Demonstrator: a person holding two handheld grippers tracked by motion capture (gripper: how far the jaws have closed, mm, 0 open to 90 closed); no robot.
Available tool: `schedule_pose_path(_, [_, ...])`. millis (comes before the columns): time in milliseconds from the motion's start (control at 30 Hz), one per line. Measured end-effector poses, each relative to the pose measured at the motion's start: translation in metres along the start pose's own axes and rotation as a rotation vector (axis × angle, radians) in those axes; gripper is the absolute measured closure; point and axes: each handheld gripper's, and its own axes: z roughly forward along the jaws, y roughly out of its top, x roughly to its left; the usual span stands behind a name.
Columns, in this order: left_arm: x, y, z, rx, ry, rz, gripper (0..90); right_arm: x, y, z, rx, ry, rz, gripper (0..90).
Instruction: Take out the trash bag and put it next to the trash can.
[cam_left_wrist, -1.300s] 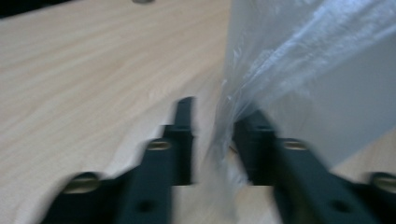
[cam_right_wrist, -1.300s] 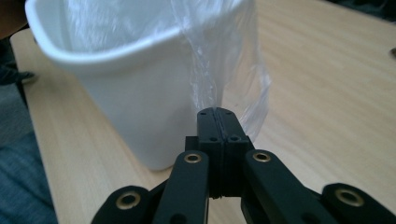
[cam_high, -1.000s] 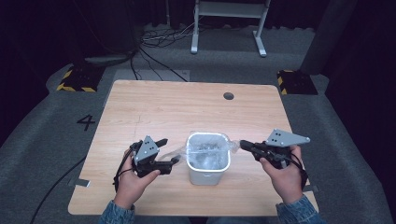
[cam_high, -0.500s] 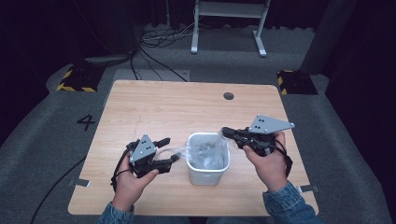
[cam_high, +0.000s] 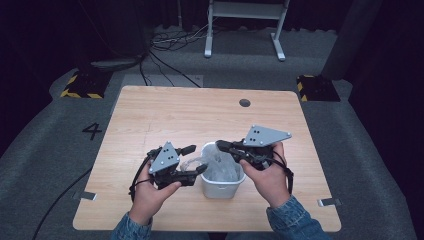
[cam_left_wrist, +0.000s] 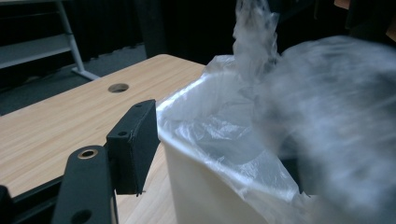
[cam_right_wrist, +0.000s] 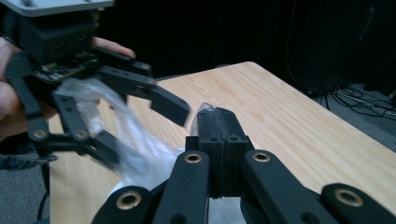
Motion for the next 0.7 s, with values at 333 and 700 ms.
schedule_pose_path(333, [-0.005,0.011,0.030,-0.006,-0.088,0.015,32.5,0.016,0.003,0.009,0.036,0.019,-0.026,90.0])
schedule_pose_path(700, [-0.012,0.017,0.051,0.038,-0.155,0.047,59.9,0.021,-0.004,0.009,0.023,0.060,-0.018,90.0])
